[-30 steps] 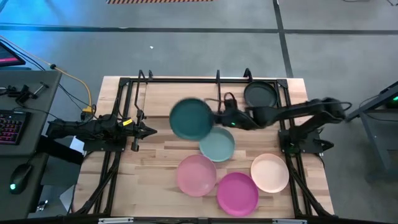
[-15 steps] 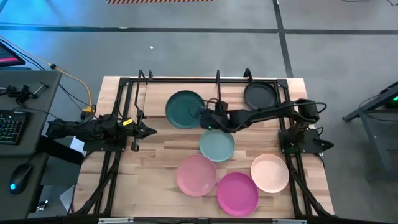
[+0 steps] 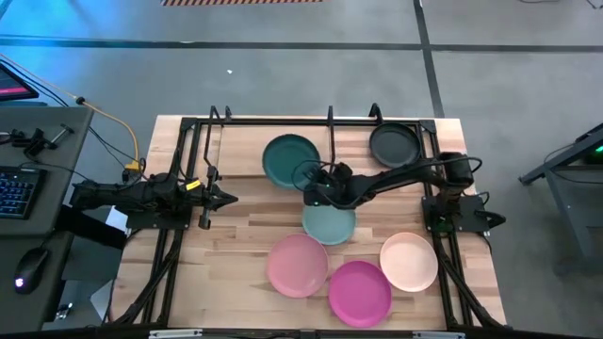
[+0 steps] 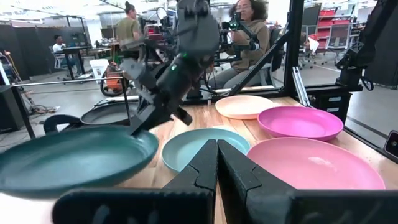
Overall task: Place and stack plates onto a shelf
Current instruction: Put the dark green plate on the shelf
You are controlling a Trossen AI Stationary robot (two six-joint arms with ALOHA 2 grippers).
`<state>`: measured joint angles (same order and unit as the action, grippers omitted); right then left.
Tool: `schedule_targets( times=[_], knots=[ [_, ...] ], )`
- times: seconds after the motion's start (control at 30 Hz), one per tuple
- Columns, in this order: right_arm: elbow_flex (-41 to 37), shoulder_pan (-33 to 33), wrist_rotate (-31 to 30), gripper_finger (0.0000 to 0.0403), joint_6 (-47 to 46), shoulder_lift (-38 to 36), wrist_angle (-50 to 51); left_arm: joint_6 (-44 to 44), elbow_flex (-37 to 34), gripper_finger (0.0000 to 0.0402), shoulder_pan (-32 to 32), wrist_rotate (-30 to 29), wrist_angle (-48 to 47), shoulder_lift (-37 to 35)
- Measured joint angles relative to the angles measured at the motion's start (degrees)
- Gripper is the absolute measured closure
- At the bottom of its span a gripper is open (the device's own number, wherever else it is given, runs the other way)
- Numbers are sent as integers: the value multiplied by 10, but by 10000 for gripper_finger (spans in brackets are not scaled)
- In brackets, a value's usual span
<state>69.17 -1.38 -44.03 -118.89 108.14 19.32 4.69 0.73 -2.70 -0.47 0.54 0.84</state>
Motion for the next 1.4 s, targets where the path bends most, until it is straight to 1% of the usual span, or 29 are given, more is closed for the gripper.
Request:
schedule_targets(
  times=[0.13, 1.07, 1.2, 1.3, 1.4],
  knots=[
    [0, 12, -6, 403, -32, 17, -7, 0, 0, 401, 0, 0, 0, 0],
    [0, 59, -6, 402, -17, 22, -7, 0, 0, 401, 0, -2, 0, 0],
    [0, 64, 1, 402, -21, 22, -7, 0, 0, 401, 0, -2, 0, 0],
    [0, 71, 26, 402, -21, 22, -7, 0, 0, 401, 0, -2, 0, 0],
    [0, 76, 34, 402, -21, 22, -10, 0, 0, 401, 0, -2, 0, 0]
  ],
)
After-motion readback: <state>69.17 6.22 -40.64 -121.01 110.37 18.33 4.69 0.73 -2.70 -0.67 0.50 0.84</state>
